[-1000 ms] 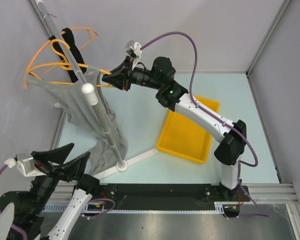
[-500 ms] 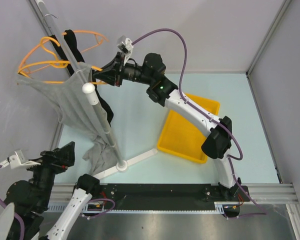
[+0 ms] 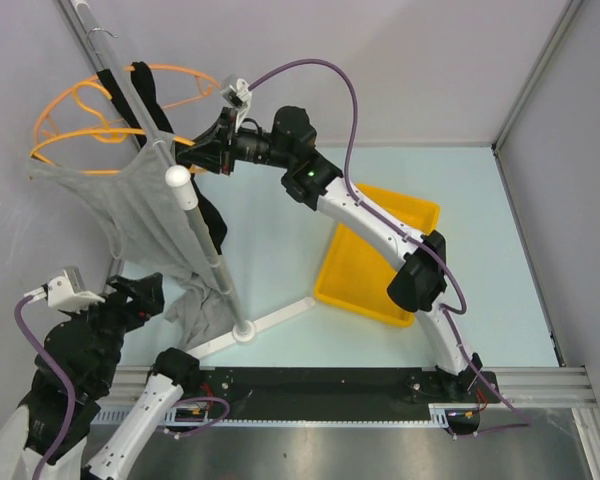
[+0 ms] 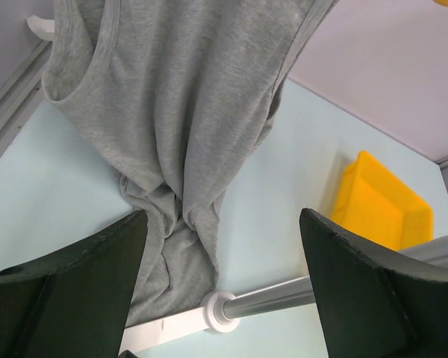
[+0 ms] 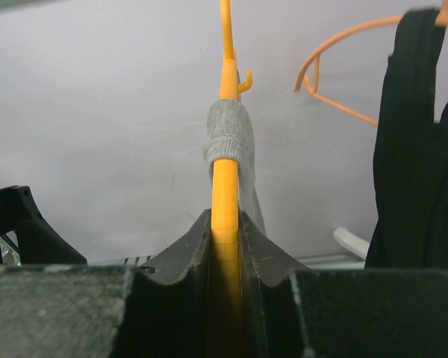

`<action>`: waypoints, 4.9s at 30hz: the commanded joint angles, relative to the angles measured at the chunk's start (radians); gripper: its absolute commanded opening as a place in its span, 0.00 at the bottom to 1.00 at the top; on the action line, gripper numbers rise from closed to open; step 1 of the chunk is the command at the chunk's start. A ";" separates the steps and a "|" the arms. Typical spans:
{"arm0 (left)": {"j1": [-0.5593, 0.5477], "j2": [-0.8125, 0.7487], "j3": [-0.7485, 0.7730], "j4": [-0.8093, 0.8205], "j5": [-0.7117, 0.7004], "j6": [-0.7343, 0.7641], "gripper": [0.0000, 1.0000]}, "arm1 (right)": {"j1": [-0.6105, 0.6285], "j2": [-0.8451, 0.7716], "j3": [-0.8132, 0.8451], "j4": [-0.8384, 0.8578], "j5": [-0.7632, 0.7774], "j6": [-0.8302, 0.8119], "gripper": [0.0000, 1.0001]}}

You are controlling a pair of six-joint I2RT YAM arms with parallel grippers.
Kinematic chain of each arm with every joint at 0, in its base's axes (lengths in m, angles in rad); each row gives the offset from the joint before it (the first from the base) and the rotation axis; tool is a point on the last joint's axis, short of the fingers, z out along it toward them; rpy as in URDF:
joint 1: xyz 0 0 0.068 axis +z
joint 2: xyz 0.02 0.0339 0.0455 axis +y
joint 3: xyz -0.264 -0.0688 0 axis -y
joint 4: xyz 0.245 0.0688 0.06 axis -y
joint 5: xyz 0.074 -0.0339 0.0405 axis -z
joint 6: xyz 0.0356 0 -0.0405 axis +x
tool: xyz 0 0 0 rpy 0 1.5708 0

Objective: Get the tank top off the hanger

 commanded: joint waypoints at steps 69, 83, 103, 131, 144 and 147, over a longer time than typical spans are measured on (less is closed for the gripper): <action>0.417 0.828 0.016 1.012 0.761 -0.346 0.60 | -0.370 -1.046 -1.563 0.654 0.100 0.226 0.00; 0.405 0.828 0.036 0.980 0.708 -0.291 0.14 | -0.329 -1.100 -1.547 0.578 0.169 0.173 0.00; 0.368 0.777 0.030 0.885 0.588 -0.190 0.00 | -0.344 -1.391 -1.683 0.537 0.284 0.163 0.00; 0.393 0.659 -0.018 0.807 0.947 0.109 0.93 | -0.572 -1.135 -1.418 0.107 -0.165 0.133 0.00; 0.425 0.770 -0.001 0.893 1.405 0.195 0.96 | -0.600 -0.841 -1.270 0.221 -0.584 0.396 0.00; 0.425 0.754 -0.042 0.914 1.430 0.181 0.95 | -0.585 -0.790 -1.248 0.367 -0.601 0.531 0.00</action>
